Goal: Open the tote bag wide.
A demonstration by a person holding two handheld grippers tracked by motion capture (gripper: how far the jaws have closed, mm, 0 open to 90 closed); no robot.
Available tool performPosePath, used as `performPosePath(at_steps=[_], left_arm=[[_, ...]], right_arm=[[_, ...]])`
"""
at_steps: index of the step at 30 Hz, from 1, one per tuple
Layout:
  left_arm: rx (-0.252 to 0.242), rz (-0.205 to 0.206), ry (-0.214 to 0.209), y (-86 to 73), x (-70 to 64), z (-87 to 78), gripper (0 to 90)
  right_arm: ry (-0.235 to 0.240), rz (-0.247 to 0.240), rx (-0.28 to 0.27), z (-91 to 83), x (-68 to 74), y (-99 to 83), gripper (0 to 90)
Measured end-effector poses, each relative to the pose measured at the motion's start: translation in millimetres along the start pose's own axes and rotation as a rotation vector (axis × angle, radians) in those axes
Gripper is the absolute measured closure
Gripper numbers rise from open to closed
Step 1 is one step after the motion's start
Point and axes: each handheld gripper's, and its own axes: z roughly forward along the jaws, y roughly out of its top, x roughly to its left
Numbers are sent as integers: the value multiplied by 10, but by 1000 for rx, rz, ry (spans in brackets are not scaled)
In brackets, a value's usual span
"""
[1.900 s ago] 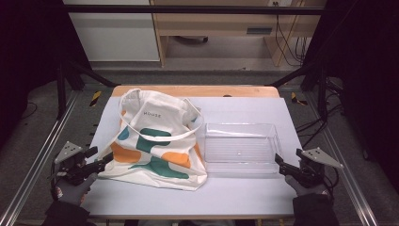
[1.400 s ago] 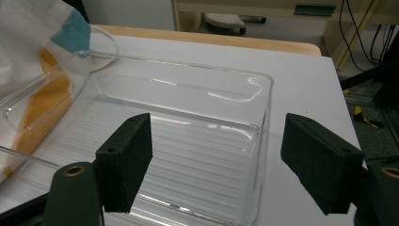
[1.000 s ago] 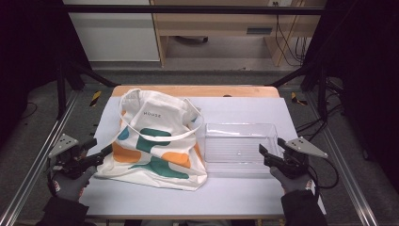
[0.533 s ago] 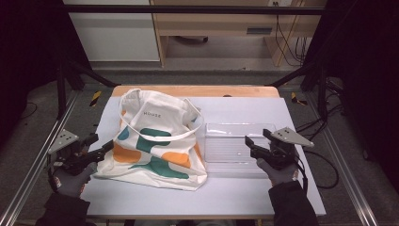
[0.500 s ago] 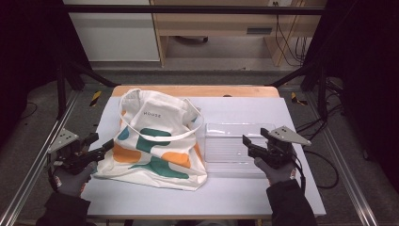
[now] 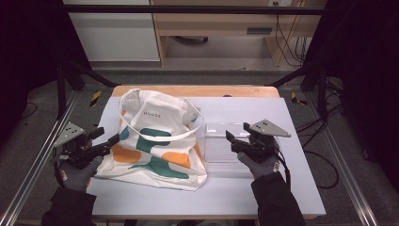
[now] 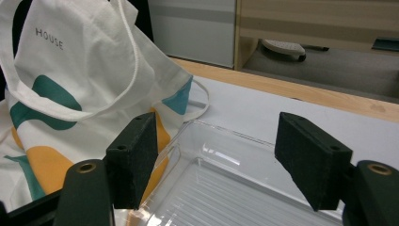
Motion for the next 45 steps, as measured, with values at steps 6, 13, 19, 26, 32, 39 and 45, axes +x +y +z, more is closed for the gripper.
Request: performPosePath(at_steps=[6, 13, 19, 26, 32, 39, 45], left_arm=[[-6, 6, -4, 73, -49, 32, 310], [-15, 23, -14, 201, -146, 94, 319], [-14, 32, -18, 265, -196, 147, 321], [-11, 41, -22, 320, -270, 232, 325], [-4, 56, -23, 373, -335, 299, 331], [-7, 63, -28, 430, -394, 367, 344], [11, 69, -21, 469, -432, 502, 361]], right_arm=[[14, -3, -1, 89, 94, 50, 308], [32, -10, -1, 194, 218, 107, 314], [45, -12, -7, 246, 292, 153, 314], [59, -12, -11, 311, 369, 210, 312], [72, -13, -14, 384, 447, 247, 306], [79, -18, -20, 440, 516, 301, 306], [90, -9, -22, 528, 560, 364, 306]])
